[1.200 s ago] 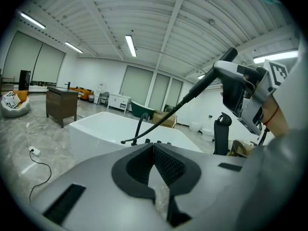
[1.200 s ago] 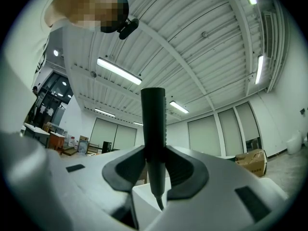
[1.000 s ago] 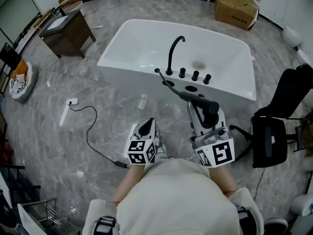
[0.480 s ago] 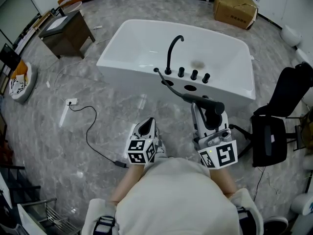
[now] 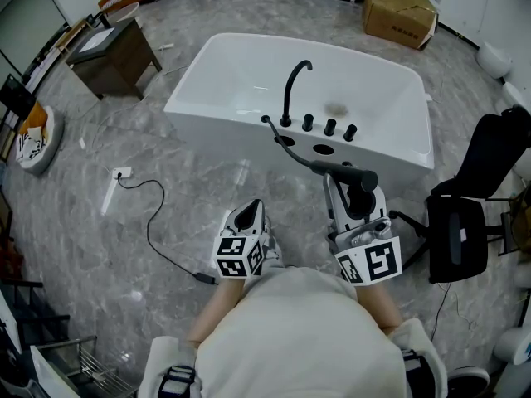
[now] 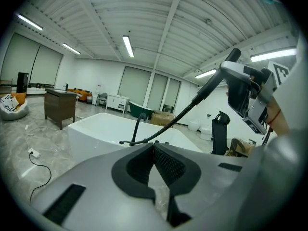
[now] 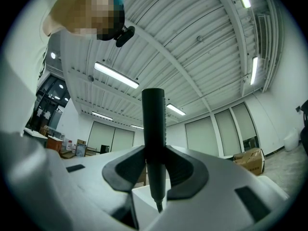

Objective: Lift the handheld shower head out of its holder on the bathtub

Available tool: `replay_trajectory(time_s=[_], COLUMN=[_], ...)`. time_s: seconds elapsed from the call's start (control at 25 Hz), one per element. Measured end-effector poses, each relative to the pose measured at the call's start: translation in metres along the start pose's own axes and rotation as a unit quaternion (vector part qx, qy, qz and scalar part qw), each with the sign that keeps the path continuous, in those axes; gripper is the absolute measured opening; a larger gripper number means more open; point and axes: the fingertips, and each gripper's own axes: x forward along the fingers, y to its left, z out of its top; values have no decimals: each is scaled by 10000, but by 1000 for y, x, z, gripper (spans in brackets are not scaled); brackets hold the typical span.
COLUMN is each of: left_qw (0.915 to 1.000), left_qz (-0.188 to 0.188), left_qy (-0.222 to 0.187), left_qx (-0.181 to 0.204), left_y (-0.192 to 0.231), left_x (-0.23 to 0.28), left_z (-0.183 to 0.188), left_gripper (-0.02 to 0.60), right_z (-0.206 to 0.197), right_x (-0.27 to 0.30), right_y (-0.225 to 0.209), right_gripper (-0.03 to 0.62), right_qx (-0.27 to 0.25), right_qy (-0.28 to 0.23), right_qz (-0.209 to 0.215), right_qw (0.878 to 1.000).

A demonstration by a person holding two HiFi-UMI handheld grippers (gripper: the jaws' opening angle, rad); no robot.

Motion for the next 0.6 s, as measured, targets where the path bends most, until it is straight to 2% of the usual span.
replay_trajectory(time_s=[0.6], left_qw=[10000], left_qz=[46], left_qy=[11], left_qx=[-51], left_y=[9], left_x=[1], left_z=[1], left_gripper=[21], right_z=[-4], right_x=[9], right_y=[2], right_gripper=[138], right_qx=[75], right_qy=[43], right_qz=[36], right_qw=[10000])
